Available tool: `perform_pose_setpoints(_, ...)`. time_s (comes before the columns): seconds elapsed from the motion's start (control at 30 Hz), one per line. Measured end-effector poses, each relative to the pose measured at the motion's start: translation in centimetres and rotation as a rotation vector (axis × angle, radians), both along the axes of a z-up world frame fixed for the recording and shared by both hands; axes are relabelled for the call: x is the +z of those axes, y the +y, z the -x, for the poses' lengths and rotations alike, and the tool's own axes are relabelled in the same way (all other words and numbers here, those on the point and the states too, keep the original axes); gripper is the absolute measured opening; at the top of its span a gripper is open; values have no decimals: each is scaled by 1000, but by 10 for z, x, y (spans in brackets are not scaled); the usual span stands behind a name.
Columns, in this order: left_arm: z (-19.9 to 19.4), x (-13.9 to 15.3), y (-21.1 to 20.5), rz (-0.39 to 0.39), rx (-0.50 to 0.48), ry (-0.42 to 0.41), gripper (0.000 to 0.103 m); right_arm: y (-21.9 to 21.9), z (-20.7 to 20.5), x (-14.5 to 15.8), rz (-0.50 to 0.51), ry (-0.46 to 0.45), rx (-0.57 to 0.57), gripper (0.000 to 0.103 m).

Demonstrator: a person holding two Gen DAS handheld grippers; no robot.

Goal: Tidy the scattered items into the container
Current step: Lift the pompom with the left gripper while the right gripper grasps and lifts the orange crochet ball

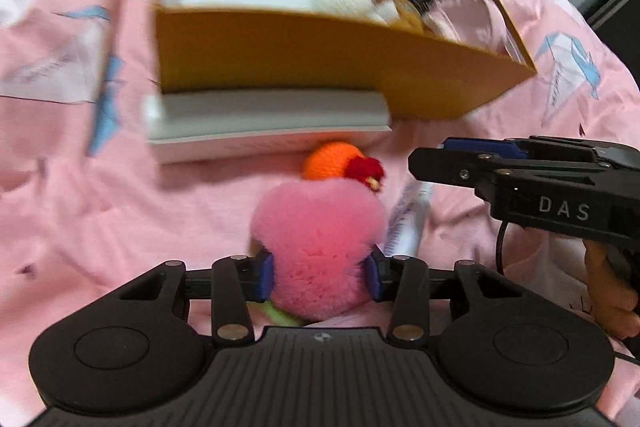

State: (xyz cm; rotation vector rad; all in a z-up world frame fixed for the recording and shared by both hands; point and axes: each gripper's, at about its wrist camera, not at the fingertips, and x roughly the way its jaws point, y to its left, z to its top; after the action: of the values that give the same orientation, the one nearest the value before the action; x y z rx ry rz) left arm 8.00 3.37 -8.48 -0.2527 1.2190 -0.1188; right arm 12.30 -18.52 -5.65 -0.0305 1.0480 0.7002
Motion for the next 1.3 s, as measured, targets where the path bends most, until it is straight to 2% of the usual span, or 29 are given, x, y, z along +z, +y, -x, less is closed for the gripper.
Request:
perform_pose_setpoints(0.1, 4, 2, 14, -14, 60, -4, 49, 15, 0, -2, 1, 4, 62, 41)
perform_pose_setpoints(0.2, 0, -6, 24, 20, 102, 22, 49, 28, -4, -13, 23, 45, 98, 41)
perform_pose_setpoints(0.43, -6, -18, 31, 49, 130, 31, 50, 47, -11, -32, 39, 93, 137, 41)
perform_pose_setpoints(0.67, -12, -29, 32, 68, 144, 46, 50, 56, -21, -48, 50, 125, 124, 41)
perform_pose_setpoints(0.87, -7, -24, 29, 63, 130, 20, 49, 51, -16, -36, 34, 106, 130, 40)
perform_pose_setpoints(1.1, 8, 5, 29, 87, 66, -50, 47, 31, 1, -1, -30, 47, 147, 40)
perform_pose_setpoints(1.17, 11, 16, 25, 78, 42, -87, 43, 24, 5, 9, -51, 31, 139, 40)
perform_pose_setpoints(1.2, 13, 21, 23, 78, 33, -104, 26, 20, 5, 15, -63, 22, 130, 40)
perform_pose_setpoints(1.23, 14, 27, 22, 84, 24, -120, 18, 16, 4, 20, -74, 13, 122, 40)
perform_pose_setpoints(1.3, 15, 37, 21, 104, 14, -149, 19, 8, 5, 30, -97, -9, 109, 40)
